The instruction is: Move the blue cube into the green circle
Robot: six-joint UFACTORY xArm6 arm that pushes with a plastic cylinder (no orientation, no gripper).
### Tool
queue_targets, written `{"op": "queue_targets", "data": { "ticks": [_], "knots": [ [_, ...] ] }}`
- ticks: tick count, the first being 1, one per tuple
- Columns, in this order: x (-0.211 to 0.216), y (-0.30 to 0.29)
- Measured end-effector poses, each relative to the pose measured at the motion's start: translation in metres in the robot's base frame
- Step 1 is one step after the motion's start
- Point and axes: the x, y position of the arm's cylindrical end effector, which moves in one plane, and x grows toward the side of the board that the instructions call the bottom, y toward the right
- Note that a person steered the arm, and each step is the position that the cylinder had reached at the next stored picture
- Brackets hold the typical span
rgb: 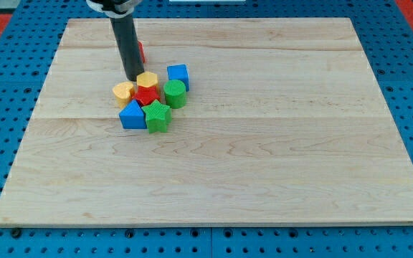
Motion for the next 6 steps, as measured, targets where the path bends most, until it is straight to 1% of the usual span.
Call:
{"op": "queue_targets", "data": {
  "ticks": [1, 2, 3, 4, 5, 6],
  "knots": [
    [0.002, 0.028],
    [-0.009, 0.027],
    [-0.033, 0.024],
    [-0.039, 0.057],
    [-0.02, 0.069],
    [-0.002, 0.069]
  ]
}}
